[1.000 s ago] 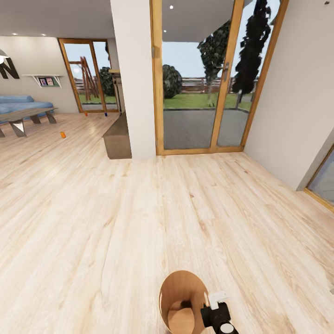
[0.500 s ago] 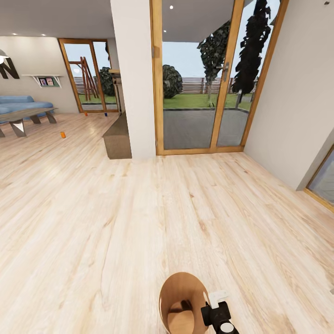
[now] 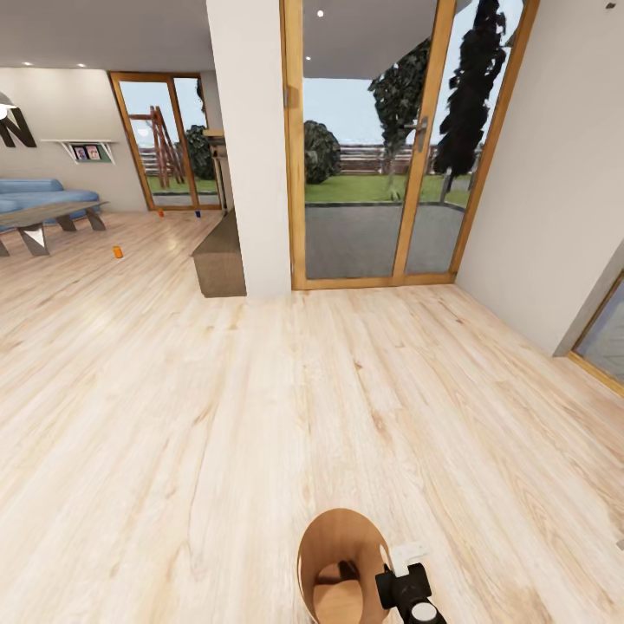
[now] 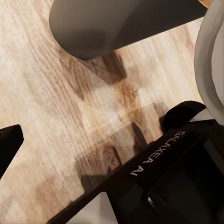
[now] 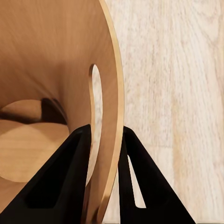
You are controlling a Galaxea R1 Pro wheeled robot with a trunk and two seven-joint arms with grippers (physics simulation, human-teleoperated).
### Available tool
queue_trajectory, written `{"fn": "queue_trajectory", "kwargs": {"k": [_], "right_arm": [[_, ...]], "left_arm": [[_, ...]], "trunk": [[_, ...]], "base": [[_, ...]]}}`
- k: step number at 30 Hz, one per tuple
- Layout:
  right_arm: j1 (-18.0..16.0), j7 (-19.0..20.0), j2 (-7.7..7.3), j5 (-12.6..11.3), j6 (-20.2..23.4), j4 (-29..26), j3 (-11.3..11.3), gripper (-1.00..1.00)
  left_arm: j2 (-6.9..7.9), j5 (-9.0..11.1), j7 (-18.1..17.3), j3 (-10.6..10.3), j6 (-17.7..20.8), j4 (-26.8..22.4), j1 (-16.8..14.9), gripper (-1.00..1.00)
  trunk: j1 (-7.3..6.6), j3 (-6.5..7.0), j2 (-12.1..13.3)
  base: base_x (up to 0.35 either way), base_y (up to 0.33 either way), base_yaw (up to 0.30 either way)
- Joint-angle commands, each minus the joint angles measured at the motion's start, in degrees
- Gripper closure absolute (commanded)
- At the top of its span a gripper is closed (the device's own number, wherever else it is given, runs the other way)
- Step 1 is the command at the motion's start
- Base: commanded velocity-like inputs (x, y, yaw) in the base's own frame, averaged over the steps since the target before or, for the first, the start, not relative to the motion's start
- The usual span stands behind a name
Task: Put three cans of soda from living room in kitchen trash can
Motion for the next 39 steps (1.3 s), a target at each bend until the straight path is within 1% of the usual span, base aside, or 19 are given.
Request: {"fn": "queue_trajectory", "kwargs": {"k": [1,12,15,16,18,20,21,24,25,30,35,39], "right_arm": [[0.04,0.25,0.02,-0.41,0.09,0.35,0.08,1.0],[0.04,0.43,0.05,-0.25,0.58,-0.64,0.05,1.0],[0.04,0.5,0.06,-0.24,3.6,-3.44,0.12,1.0],[0.06,0.51,0.05,-0.24,5.56,-5.76,0.17,1.0],[0.09,0.51,0.1,-0.32,8.0,-9.44,0.11,1.0],[0.11,0.52,0.12,-0.42,9.6,-11.74,0.08,1.0],[0.12,0.52,0.13,-0.47,11.66,-14.18,0.06,1.0],[0.13,0.54,0.13,-0.53,13.41,-16.35,0.05,1.0],[0.13,0.58,0.13,-0.57,14.13,-17.94,0.05,1.0],[0.13,0.6,0.13,-0.58,15.12,-19.26,0.05,1.0],[0.14,1.97,0.19,-0.79,19.9,-24.64,0.05,1.0],[0.18,3.17,0.28,-0.91,21.71,-27.69,0.04,1.0]], "left_arm": [[0.02,0.0,0.0,0.0,0.0,-0.03,0.0,-1.0],[0.07,0.04,0.0,0.0,0.0,-0.05,0.0,-1.0],[0.08,0.01,0.0,0.0,0.0,-0.05,0.0,-1.0],[0.08,0.01,0.0,0.05,0.0,-0.05,0.0,-1.0],[0.09,0.01,0.0,0.1,0.0,-0.05,0.0,-1.0],[0.09,0.01,0.0,0.14,0.0,-0.04,0.0,-1.0],[0.09,0.01,0.0,0.22,0.0,0.0,0.0,-1.0],[0.09,0.04,0.0,0.32,0.04,0.04,0.0,-1.0],[0.09,0.07,0.02,0.34,0.01,0.07,0.0,-1.0],[0.09,0.09,0.0,0.43,0.03,0.04,0.0,-1.0],[0.09,0.09,0.0,0.45,0.01,0.04,0.0,-1.0],[0.09,0.09,0.0,0.5,0.0,0.04,0.0,-1.0]], "trunk": [[0.01,-0.01,0.0],[0.01,-0.01,0.0],[0.01,-0.01,0.0],[0.01,-0.01,0.0],[0.01,-0.01,0.0],[0.01,-0.01,0.0],[0.01,-0.01,0.0],[0.01,-0.01,0.0],[0.01,-0.01,0.0],[0.01,-0.01,0.0],[0.01,-0.01,0.0],[0.01,-0.01,0.0]], "base": [[0.0,0.0,0.0],[0.0,0.0,0.0],[0.0,0.0,0.0],[0.0,0.0,0.0],[0.0,0.0,0.0],[0.0,0.0,0.0],[0.0,0.0,0.0],[0.0,0.0,0.0],[0.0,0.0,0.0],[0.0,0.0,0.0],[0.0,0.0,0.0],[0.0,0.0,0.0]]}}
